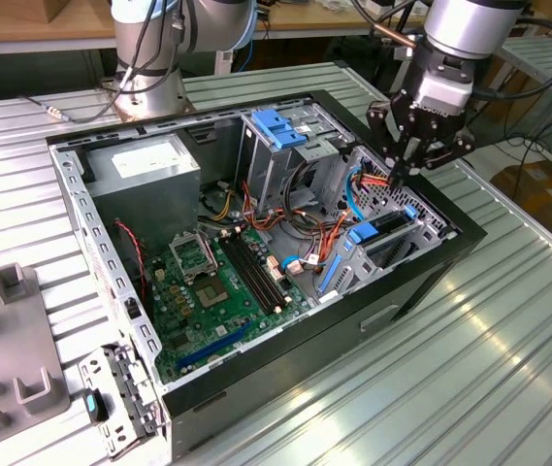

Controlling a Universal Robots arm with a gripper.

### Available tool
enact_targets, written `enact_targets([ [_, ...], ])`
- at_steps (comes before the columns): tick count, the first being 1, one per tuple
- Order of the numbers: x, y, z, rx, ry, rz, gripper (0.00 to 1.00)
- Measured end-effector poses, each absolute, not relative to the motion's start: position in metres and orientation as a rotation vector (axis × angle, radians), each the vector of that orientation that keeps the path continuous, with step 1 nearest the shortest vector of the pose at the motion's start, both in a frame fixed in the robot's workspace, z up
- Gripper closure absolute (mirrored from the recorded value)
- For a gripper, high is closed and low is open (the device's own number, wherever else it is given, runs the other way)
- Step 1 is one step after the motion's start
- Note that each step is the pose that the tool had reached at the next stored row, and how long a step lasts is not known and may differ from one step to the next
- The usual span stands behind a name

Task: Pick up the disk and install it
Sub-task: 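Insert the first disk wire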

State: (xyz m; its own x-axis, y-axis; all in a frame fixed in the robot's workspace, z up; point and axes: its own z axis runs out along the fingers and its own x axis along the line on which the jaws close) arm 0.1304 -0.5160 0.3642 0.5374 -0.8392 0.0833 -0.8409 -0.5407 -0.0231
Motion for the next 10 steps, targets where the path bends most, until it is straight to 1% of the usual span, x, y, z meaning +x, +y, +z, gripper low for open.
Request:
enact_targets([
  [10, 0.141, -0.516, 0.361, 2.667, -1.605, 0.123, 0.83],
])
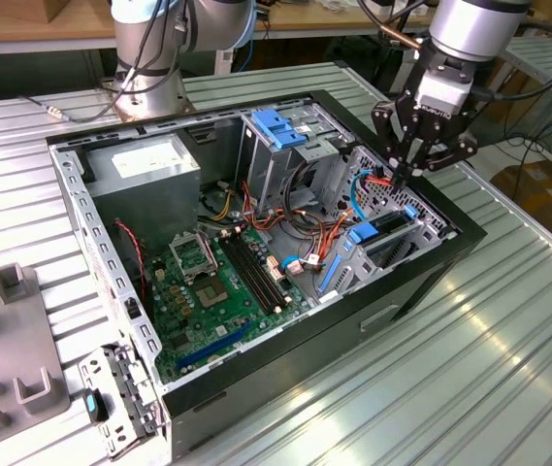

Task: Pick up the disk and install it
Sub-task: 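Insert the first disk wire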

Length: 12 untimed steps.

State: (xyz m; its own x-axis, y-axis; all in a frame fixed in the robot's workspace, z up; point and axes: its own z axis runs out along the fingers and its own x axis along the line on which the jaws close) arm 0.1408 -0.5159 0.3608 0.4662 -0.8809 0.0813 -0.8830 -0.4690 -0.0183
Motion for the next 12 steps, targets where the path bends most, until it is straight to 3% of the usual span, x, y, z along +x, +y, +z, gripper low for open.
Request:
enact_targets([
  [12, 0.1314, -0.5159, 0.3598, 2.516, -1.823, 0.119, 0.83],
])
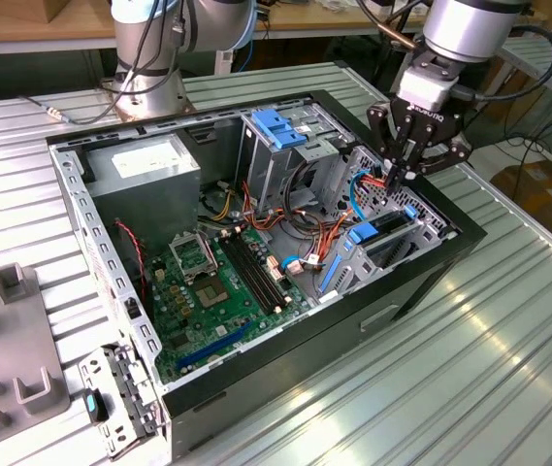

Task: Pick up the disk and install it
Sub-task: 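Insert the first disk wire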

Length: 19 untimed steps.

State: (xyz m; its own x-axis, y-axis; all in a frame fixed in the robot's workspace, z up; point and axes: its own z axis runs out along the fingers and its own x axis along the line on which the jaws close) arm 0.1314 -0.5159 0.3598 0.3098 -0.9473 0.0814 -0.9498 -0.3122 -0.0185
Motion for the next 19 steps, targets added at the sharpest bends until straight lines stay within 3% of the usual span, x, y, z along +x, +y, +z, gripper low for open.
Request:
enact_targets([
  [19, 0.1346, -0.5158, 0.3538, 2.264, -2.114, 0.112, 0.83],
])
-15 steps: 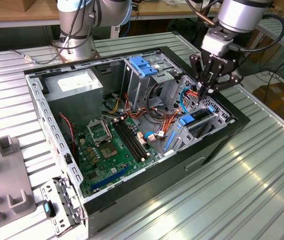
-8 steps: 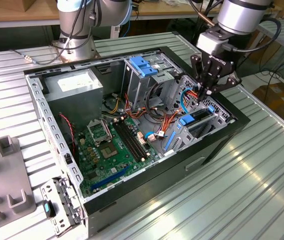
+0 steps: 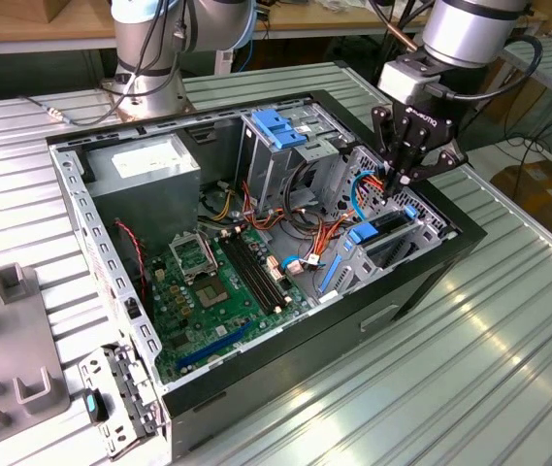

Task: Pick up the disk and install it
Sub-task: 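Insert the first disk wire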

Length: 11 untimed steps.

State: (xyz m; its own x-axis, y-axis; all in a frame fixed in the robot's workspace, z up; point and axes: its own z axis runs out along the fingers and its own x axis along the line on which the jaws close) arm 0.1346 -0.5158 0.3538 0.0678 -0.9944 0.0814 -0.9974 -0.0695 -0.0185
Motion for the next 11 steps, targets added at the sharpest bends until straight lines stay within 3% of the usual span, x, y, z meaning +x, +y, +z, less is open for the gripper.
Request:
enact_targets([
  [11, 0.1346, -0.5150, 0.3536, 2.200, -2.177, 0.110, 0.83],
])
